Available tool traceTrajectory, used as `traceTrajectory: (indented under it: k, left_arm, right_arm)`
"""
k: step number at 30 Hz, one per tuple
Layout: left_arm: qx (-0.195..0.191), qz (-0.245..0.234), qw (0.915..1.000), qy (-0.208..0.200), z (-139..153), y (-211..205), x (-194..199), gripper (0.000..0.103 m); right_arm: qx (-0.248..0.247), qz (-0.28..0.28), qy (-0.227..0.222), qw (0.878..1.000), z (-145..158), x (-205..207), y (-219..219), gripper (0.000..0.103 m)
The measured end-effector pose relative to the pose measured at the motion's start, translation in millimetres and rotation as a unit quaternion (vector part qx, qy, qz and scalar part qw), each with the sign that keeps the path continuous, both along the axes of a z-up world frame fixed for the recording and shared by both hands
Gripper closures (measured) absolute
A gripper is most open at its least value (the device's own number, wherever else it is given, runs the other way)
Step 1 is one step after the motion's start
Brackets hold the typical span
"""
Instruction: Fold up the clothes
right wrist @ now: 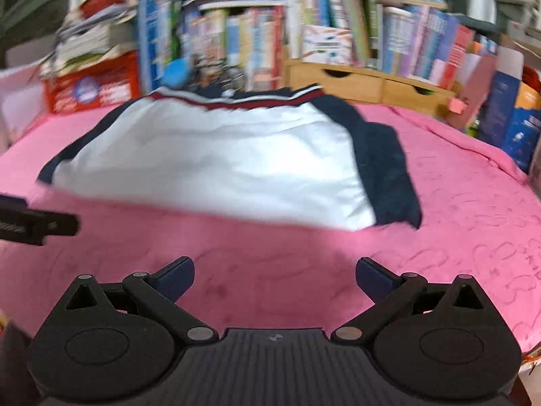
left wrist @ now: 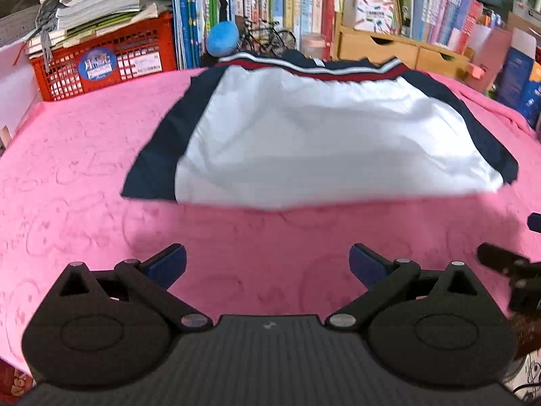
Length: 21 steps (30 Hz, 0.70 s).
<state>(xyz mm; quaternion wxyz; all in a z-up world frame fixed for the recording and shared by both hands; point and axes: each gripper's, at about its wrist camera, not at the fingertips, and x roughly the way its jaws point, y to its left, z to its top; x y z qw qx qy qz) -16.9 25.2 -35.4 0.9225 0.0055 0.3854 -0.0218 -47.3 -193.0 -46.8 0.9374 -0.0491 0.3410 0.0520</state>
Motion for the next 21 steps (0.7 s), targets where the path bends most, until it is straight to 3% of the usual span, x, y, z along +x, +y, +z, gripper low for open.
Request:
traceTrajectory:
  k: [12, 21]
  left_arm:
    - [0.005, 0.01, 0.9999, -0.004, -1.8, 0.9, -14.1, 0.0]
    - [0.018, 0.003, 0.9998, -0.007, 0.3, -8.8, 9.5, 0.0]
  right_arm:
    - [0.011, 0.017, -0.006, 1.0, 5.5, -28.2, 13.4, 0.0]
    - [0.038, -0.006, -0.009, 0.999, -3.8, -17.3, -1.5, 0.0]
